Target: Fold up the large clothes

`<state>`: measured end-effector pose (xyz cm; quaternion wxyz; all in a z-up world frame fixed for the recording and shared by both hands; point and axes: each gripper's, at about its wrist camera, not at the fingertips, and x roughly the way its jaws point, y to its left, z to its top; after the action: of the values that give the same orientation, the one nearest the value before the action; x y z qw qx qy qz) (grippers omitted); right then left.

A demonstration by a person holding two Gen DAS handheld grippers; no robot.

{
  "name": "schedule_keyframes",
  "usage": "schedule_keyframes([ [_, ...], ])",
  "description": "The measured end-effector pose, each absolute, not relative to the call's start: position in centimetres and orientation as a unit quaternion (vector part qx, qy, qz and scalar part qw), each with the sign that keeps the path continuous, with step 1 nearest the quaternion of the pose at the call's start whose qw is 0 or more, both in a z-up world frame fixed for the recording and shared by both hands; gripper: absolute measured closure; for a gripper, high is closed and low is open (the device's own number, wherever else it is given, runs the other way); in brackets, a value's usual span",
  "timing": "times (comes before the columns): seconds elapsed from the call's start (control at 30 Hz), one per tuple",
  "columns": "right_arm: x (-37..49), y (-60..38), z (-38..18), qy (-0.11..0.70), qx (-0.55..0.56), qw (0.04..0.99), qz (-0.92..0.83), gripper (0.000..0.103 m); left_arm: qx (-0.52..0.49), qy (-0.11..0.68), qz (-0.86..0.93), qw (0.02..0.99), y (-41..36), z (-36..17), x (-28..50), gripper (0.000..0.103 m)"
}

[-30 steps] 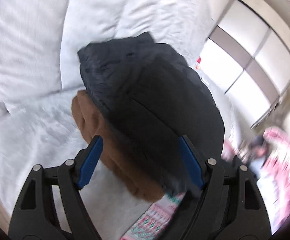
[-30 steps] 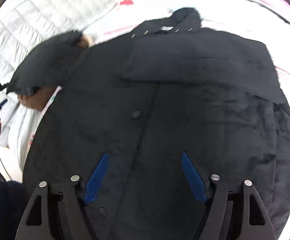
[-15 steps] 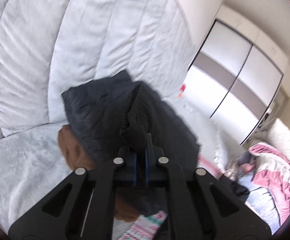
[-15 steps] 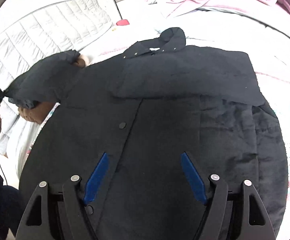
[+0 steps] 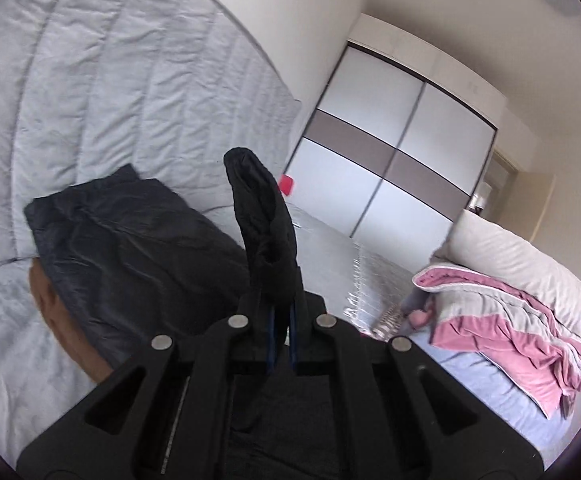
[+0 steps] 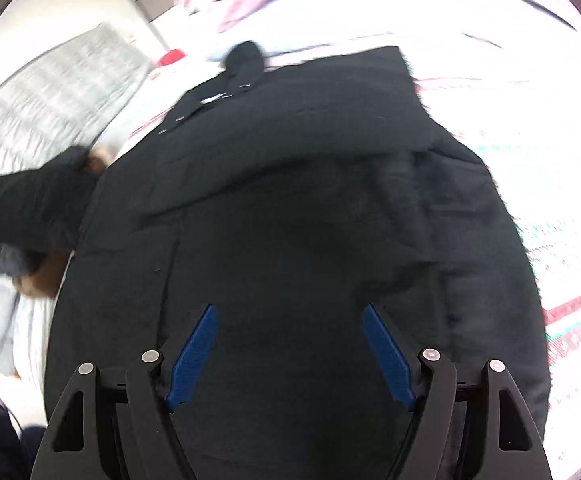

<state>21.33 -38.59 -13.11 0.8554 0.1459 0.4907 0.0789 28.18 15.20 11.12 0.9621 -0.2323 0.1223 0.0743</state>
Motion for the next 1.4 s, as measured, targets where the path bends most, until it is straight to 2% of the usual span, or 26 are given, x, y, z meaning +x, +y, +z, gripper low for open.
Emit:
schedule_keyframes([
  [0.13,21.0,-41.6,-13.8,0.501,0.212,0.837,0.065,0.026,-0.228,0.140,0.017,0.963,9.8,11.3,29.4,0.097],
  [0.33,20.6,-43.4,-12.7,0.486,0.226,0.843,0.051,0.026,-0.201,0.204,-0.074,0.955,-1.4,8.6,32.9,0.096],
  [0.4,20.5,-43.8,-12.2,0.478,0.229,0.846,0.056,0.026,-0.197,0.268,-0.125,0.935,-5.7,5.2,35.0,0.090],
  [0.47,20.3,-44.4,-11.9,0.472,0.233,0.849,0.055,0.026,-0.203,0.341,-0.161,0.904,-9.1,1.3,36.9,0.068],
  [0.57,20.6,-44.8,-12.3,0.479,0.236,0.844,0.051,0.026,-0.213,0.409,-0.167,0.871,-11.3,-3.7,37.9,0.068],
  [0.67,20.3,-45.2,-12.2,0.477,0.241,0.844,0.051,0.026,-0.218,0.419,-0.161,0.867,-9.9,-5.2,37.3,0.064],
  [0.8,20.0,-45.5,-11.7,0.469,0.229,0.851,0.048,0.026,-0.215,0.407,-0.131,0.878,-5.6,-4.0,36.5,0.060],
  [0.97,20.3,-44.9,-11.9,0.474,0.231,0.848,0.060,0.026,-0.197,0.419,-0.077,0.883,0.8,-3.4,34.2,0.047],
  [1.13,20.1,-44.4,-11.5,0.468,0.215,0.855,0.059,0.026,-0.174,0.440,-0.020,0.881,8.7,-3.2,28.6,0.038],
  [1.23,19.9,-44.6,-11.4,0.463,0.215,0.858,0.053,0.026,-0.177,0.426,0.024,0.887,13.2,-3.1,24.5,0.035],
  [1.33,19.2,-44.7,-11.2,0.459,0.210,0.862,0.053,0.026,-0.187,0.395,0.057,0.898,16.2,-3.0,20.4,0.022],
  [1.4,18.8,-44.5,-10.9,0.452,0.202,0.867,0.050,0.026,-0.176,0.387,0.066,0.903,17.1,-3.3,18.0,0.022],
])
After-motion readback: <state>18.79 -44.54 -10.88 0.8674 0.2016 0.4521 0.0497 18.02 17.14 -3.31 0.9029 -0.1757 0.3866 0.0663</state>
